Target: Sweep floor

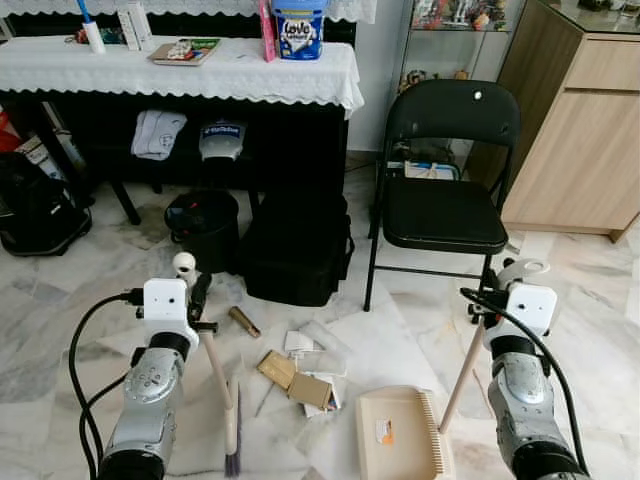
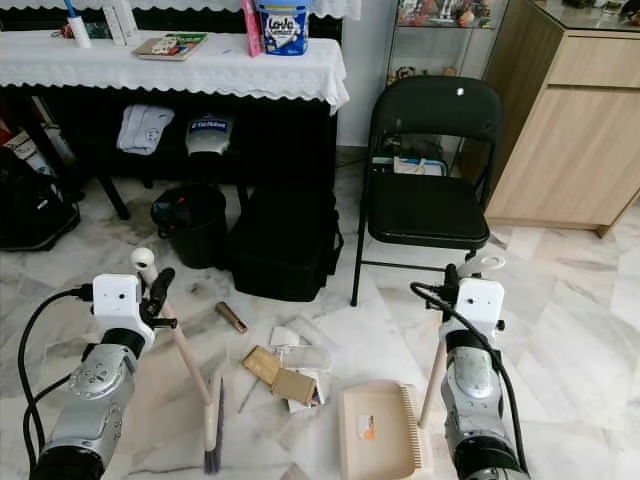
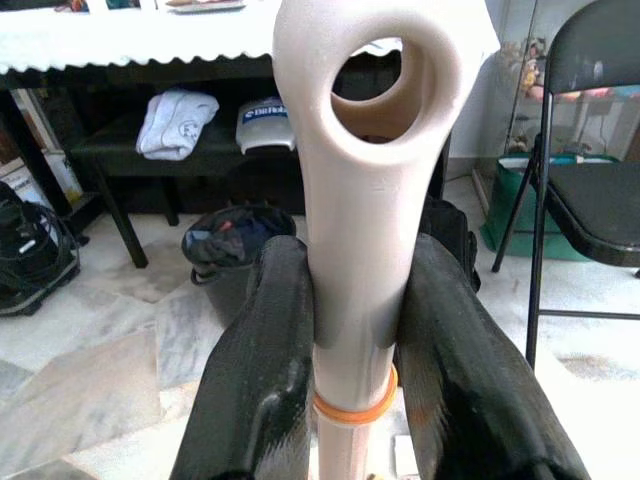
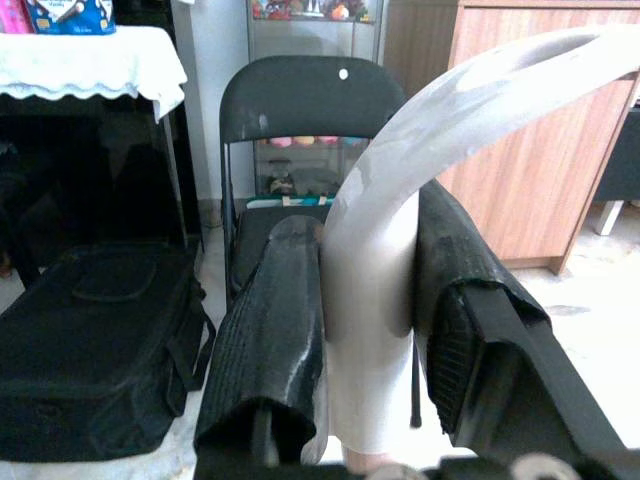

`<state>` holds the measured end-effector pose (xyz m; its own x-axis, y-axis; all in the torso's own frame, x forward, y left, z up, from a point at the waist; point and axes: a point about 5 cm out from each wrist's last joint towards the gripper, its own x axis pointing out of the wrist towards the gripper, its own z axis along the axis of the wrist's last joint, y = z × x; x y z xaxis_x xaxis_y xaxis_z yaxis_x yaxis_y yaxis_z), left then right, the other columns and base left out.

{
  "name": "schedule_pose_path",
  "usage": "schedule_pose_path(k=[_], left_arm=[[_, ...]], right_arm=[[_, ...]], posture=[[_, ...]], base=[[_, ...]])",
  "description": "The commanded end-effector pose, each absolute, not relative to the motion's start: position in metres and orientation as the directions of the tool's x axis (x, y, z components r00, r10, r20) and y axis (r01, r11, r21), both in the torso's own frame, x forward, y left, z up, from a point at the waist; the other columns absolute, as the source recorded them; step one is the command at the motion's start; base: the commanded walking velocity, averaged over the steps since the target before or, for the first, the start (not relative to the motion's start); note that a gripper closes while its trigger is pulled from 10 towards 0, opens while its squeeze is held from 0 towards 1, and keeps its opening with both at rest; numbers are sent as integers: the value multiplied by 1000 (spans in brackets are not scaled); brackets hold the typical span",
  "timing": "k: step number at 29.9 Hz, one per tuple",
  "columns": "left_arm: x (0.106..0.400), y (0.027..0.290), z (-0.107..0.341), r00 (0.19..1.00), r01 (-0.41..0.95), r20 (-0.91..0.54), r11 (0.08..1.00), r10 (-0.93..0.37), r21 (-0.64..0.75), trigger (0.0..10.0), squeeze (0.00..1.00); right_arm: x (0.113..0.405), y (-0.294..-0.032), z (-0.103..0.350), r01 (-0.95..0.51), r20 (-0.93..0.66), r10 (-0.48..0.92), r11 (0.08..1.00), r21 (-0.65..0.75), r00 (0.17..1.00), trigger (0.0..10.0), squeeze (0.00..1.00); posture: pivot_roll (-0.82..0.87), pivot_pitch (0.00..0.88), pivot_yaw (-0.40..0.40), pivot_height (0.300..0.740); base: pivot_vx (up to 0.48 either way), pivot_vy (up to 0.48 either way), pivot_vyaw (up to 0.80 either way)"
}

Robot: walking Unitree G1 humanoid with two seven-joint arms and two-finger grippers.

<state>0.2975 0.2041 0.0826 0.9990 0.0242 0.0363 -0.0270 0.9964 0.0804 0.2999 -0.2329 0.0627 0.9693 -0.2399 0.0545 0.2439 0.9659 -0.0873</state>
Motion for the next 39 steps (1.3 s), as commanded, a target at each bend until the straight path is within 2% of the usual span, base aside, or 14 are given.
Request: schedule_pose_path(k=[1, 25, 39], left_arm=[[299, 204, 90, 998, -21, 65, 996, 15, 91, 10000, 0], [298, 205, 90, 998, -19, 65, 995, 13, 94, 10000, 0], [295, 208, 91, 998, -16, 64, 995, 9, 102, 10000, 0]], right_arm=[[306, -233, 72, 243, 97, -235, 966, -87, 967, 10000, 0], [306, -234, 72, 243, 97, -235, 966, -87, 967, 10000, 0], [304, -231, 70, 238, 99, -230, 968, -84, 968, 10000, 0]], posture=[[-30, 0, 6, 740], [-28, 0, 4, 740], [-22, 0, 16, 740]], base=[[281, 0, 0], [292, 0, 0], [0, 0, 0]])
